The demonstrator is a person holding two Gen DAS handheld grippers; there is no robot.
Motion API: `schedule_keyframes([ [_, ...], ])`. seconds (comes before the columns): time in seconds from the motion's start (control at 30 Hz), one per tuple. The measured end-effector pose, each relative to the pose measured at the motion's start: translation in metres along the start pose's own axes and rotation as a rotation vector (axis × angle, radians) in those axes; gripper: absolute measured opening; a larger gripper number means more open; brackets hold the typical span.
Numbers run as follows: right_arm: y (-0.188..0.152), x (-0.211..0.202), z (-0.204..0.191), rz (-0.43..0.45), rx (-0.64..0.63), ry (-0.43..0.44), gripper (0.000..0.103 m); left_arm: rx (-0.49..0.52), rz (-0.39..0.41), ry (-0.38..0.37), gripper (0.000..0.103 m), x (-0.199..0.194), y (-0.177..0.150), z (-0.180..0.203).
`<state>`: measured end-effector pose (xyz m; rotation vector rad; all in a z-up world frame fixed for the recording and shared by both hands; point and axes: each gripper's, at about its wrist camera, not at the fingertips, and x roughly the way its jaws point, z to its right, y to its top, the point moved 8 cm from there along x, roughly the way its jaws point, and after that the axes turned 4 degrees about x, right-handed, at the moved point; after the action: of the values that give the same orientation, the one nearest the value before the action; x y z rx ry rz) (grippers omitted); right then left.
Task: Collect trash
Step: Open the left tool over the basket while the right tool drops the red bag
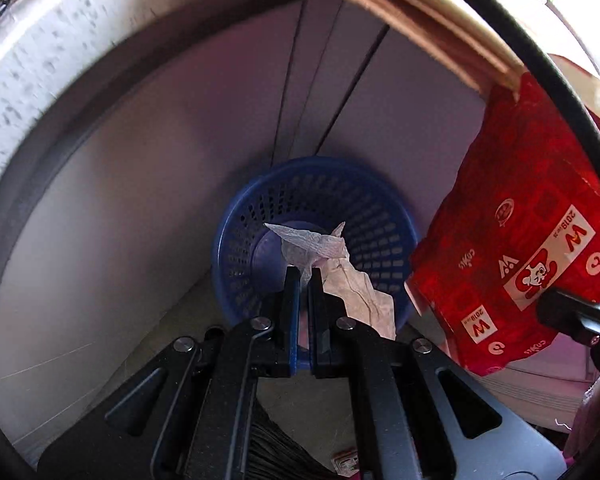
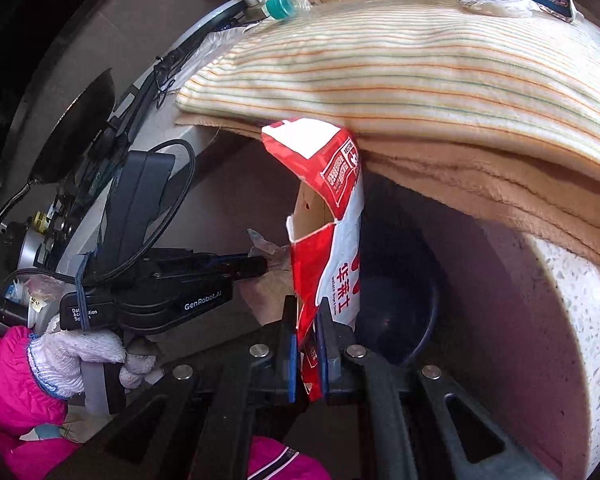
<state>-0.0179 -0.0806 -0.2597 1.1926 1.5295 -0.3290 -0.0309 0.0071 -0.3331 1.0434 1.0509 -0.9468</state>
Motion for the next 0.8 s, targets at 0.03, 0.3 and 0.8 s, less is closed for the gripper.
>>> schedule_keyframes([
  [0.03, 0.000, 0.002, 0.001, -0.004, -0.006, -0.007, 0.006, 0.004, -0.002, 0.006, 0.001, 0.001, -0.001, 0.001],
  [0.3, -0.002, 0.014, 0.004, -0.021, -0.039, -0.046, 0.007, 0.022, -0.016, 0.025, 0.001, 0.012, -0.006, 0.000],
  [0.8, -0.004, 0.022, 0.013, -0.048, -0.042, -0.082, 0.036, 0.034, -0.016, 0.075, 0.050, 0.003, -0.006, -0.005],
])
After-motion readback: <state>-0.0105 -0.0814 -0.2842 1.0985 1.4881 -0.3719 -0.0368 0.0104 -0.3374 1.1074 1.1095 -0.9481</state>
